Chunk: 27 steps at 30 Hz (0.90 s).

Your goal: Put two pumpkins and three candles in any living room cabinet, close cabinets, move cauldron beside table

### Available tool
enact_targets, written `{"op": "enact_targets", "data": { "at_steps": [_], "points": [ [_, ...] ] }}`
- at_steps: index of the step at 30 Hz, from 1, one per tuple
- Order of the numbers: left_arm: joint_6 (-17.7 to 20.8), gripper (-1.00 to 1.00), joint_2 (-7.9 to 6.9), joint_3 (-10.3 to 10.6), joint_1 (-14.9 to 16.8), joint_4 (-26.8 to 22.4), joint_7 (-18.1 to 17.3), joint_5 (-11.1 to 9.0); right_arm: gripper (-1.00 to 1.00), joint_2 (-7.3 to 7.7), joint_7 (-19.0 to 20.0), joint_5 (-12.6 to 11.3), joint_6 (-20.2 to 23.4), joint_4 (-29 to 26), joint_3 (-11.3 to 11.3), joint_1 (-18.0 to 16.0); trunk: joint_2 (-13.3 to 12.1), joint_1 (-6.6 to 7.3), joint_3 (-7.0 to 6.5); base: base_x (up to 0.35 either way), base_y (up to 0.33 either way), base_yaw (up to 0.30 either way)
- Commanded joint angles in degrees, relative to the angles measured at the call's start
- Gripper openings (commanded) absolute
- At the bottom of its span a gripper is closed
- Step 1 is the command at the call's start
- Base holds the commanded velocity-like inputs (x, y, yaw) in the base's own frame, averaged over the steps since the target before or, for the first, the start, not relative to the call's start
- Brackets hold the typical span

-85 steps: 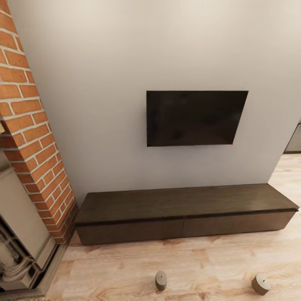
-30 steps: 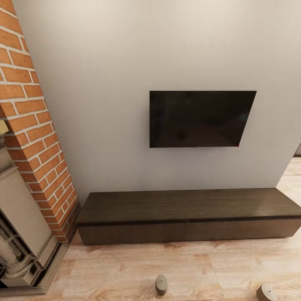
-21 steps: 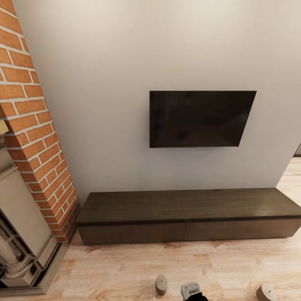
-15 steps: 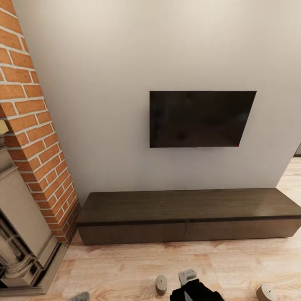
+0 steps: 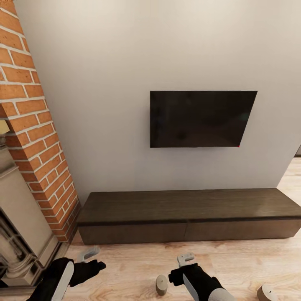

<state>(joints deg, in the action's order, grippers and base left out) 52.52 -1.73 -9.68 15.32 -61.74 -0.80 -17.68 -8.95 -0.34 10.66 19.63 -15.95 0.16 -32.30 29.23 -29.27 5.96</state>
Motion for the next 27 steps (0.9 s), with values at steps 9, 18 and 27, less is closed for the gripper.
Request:
{"op": "enact_targets", "data": {
  "at_steps": [9, 18, 27],
  "points": [
    [0.25, 1.0, 0.75, 0.38, 1.28, 1.24, 0.42, 0.02, 1.0, 0.01, -0.1, 0.41, 0.77, -0.43, 0.15, -0.48, 0.1, -0.03, 0.12, 0.0, 0.0, 0.253],
    [-5.43, 1.0, 1.62, 0.7, 1.3, 7.29, 0.54, 0.13, 1.0, -0.02, -0.18, 0.46, 0.53, 0.01, 0.14, -0.49, 0.1, -0.03, 0.37, 0.0, 0.0, 0.283],
    [-7.99, 1.0, 2.48, 7.46, 1.29, 9.69, 0.7, 0.17, 1.0, -0.06, -0.18, 0.41, 0.24, 0.85, 0.12, -0.49, 0.1, -0.03, 0.59, 0.0, 0.0, 0.1]
  ]
}}
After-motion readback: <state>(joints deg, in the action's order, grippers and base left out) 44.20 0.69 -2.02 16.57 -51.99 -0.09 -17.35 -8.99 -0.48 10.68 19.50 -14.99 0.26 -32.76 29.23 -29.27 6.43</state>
